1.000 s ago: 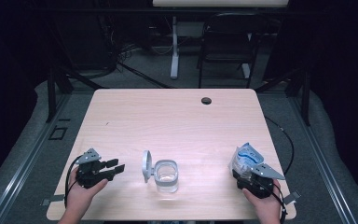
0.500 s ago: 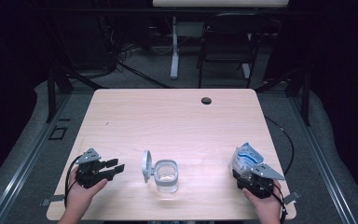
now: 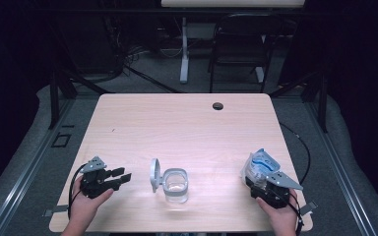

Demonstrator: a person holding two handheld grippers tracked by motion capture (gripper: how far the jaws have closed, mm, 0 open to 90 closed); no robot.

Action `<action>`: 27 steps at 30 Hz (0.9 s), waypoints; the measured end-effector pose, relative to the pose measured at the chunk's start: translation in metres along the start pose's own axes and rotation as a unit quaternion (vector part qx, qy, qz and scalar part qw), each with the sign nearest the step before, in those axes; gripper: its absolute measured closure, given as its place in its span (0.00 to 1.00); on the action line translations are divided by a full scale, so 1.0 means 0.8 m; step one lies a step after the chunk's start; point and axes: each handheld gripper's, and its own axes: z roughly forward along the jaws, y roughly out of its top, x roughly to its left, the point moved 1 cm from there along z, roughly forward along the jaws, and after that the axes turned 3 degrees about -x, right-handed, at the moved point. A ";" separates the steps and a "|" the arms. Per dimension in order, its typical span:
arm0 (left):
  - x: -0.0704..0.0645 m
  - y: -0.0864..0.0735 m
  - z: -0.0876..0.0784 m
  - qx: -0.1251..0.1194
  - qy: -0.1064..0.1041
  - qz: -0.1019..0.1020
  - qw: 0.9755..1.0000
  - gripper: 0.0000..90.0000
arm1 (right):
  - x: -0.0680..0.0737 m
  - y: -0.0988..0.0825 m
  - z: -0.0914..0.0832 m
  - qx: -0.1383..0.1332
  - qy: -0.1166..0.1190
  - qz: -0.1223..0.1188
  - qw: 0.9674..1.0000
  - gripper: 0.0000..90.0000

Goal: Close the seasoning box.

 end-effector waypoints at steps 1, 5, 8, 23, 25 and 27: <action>0.000 0.000 0.000 0.000 0.000 0.001 1.000 0.64 | 0.001 0.002 -0.001 0.001 0.002 -0.003 1.000 0.46; 0.001 0.000 -0.004 0.001 0.001 -0.001 1.000 0.64 | 0.004 0.012 -0.004 -0.004 0.007 0.000 1.000 0.46; 0.002 0.000 -0.005 -0.006 0.002 -0.003 1.000 0.63 | 0.008 0.023 -0.006 -0.005 0.012 -0.009 1.000 0.46; 0.002 0.000 -0.006 -0.006 0.004 0.000 1.000 0.62 | 0.038 0.086 0.011 0.005 0.070 -0.071 0.995 0.46; 0.002 0.000 -0.006 -0.005 0.005 0.001 1.000 0.62 | 0.042 0.092 0.015 0.007 0.084 -0.073 0.994 0.46; 0.002 0.000 -0.006 -0.004 0.005 0.002 1.000 0.62 | 0.046 0.098 0.020 0.007 0.094 -0.077 0.993 0.46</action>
